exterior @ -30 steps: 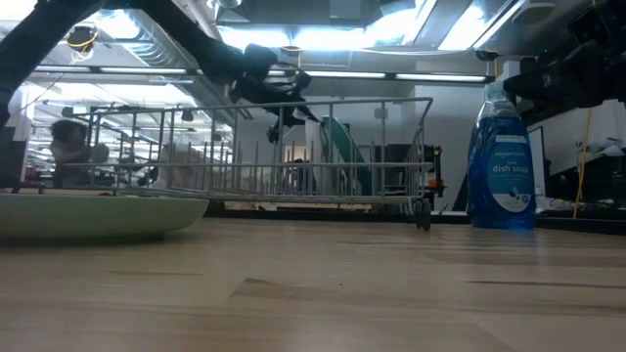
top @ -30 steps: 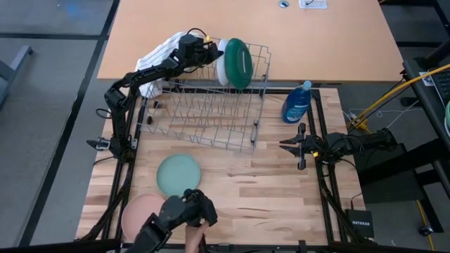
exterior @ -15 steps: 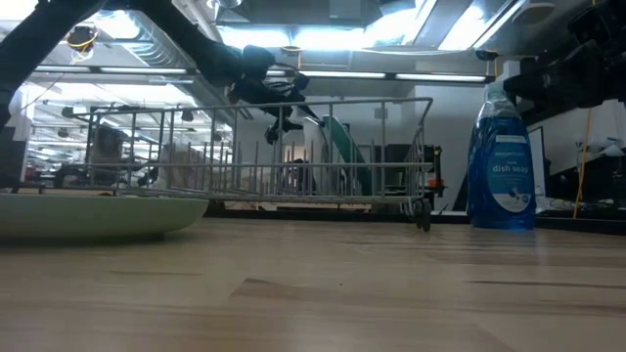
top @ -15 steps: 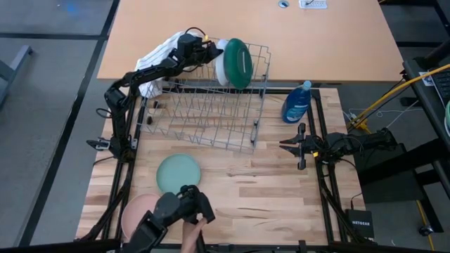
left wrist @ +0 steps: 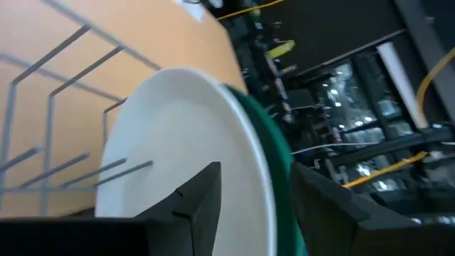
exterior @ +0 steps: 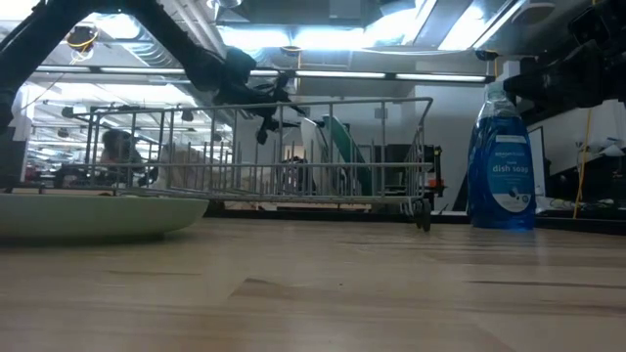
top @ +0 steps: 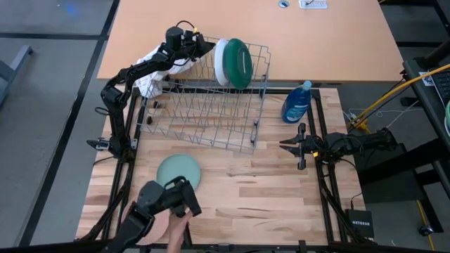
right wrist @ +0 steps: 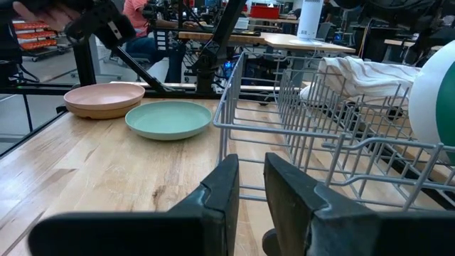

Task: Sort dishes
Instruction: Put the light green plate into the dish rack

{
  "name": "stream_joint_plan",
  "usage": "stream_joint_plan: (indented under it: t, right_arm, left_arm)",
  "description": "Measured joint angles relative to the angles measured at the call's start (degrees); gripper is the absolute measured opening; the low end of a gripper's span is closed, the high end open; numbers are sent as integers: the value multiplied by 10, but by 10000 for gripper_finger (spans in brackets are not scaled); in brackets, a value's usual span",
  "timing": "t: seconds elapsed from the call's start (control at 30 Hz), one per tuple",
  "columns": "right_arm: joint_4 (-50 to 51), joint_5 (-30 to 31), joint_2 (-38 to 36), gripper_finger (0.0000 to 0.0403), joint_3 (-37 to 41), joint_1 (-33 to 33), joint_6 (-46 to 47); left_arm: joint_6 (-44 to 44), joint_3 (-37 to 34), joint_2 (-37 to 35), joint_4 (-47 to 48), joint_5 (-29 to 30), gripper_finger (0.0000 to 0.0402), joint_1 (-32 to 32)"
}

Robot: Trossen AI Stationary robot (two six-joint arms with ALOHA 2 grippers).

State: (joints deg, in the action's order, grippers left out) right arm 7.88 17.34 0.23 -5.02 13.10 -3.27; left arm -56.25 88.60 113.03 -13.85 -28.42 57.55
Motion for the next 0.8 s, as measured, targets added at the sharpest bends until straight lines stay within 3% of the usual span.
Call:
stream_joint_plan:
  t: [0.23, 0.37, 0.57, 0.8]
  right_arm:
    - [0, 0, 0, 72, 0, 0, 0]
    - [0, 0, 0, 72, 0, 0, 0]
    - [0, 0, 0, 72, 0, 0, 0]
    - [0, 0, 0, 72, 0, 0, 0]
  left_arm:
    - [23, 0, 0, -107, -78, 155, 12]
    - [31, 0, -3, -171, -172, 155, 11]
    - [76, 0, -43, -161, -312, 155, -29]
    - [173, 0, -118, -77, -345, 155, -101]
